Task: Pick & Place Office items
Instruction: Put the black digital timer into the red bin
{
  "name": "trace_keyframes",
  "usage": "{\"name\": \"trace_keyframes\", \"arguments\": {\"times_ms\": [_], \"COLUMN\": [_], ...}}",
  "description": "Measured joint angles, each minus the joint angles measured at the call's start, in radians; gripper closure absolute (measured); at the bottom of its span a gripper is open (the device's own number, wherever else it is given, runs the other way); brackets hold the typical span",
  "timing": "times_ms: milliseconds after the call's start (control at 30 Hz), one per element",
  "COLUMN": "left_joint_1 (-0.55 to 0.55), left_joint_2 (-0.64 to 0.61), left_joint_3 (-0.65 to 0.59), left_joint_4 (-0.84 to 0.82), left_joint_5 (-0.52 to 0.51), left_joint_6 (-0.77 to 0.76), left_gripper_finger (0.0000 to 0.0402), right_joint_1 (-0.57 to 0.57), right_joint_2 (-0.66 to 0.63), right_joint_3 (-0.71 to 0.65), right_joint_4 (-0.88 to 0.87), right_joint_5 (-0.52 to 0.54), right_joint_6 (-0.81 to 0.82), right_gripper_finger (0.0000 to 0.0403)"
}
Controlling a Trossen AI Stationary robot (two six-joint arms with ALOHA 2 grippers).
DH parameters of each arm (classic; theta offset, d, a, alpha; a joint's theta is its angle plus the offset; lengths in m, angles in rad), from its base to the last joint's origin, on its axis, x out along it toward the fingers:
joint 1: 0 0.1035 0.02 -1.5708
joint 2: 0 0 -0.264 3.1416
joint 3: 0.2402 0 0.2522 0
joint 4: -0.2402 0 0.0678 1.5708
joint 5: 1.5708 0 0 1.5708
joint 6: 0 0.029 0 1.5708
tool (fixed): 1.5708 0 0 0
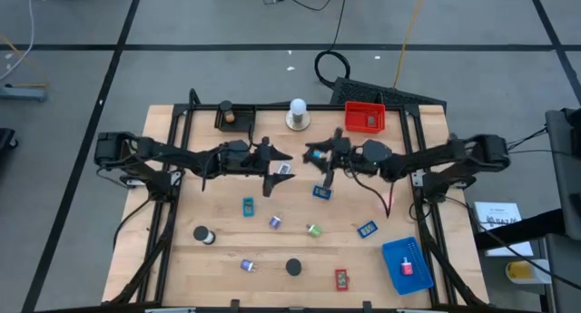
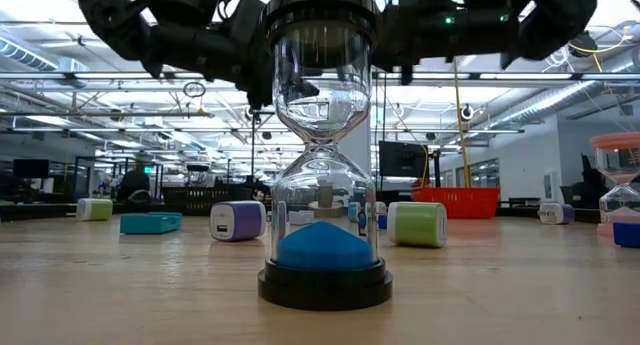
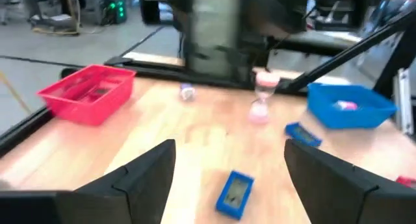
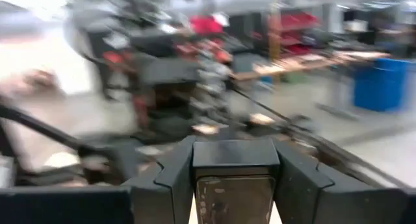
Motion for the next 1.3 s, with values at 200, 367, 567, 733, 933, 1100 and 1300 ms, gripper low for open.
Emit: {"name": "trace_keyframes", "arguments": {"times_ms": [200,367,567,733,933,1100,1300], "left_joint_1": [-0.033,-0.048,-0.048,-0.047,-0.047,-0.047,-0.047], "left_joint_2": [-0.018,-0.017,-0.017,-0.017,-0.017,-0.017,-0.017], "left_joint_3": [-0.046,-0.083,-0.089,-0.089,-0.089,-0.089,-0.089], "left_joint_4": [0.001,0.074,0.108,0.121,0.119,0.116,0.115], "left_joint_5": [0.000,-0.002,-0.001,0.000,0.001,0.003,0.003], "left_joint_6": [0.031,0.037,0.058,0.065,0.064,0.058,0.056], "left_gripper_finger": [0.0189,0.0251,0.0294,0.0306,0.0307,0.0308,0.0309], "right_joint_1": [-0.193,-0.477,-0.706,-0.770,-0.794,-0.813,-0.832], "right_joint_2": [-0.219,-0.245,-0.129,0.008,0.139,0.177,0.224], "right_joint_3": [0.007,0.061,0.159,0.269,0.350,0.358,0.359], "right_joint_4": [-0.536,-0.840,-0.995,-1.124,-1.225,-1.242,-1.235], "right_joint_5": [0.223,0.179,0.031,-0.014,-0.014,-0.014,-0.008], "right_joint_6": [0.028,0.159,0.269,0.316,0.354,0.369,0.375], "right_gripper_finger": [0.0253,0.0253,0.0252,0.0253,0.0250,0.0252,0.0251]}}
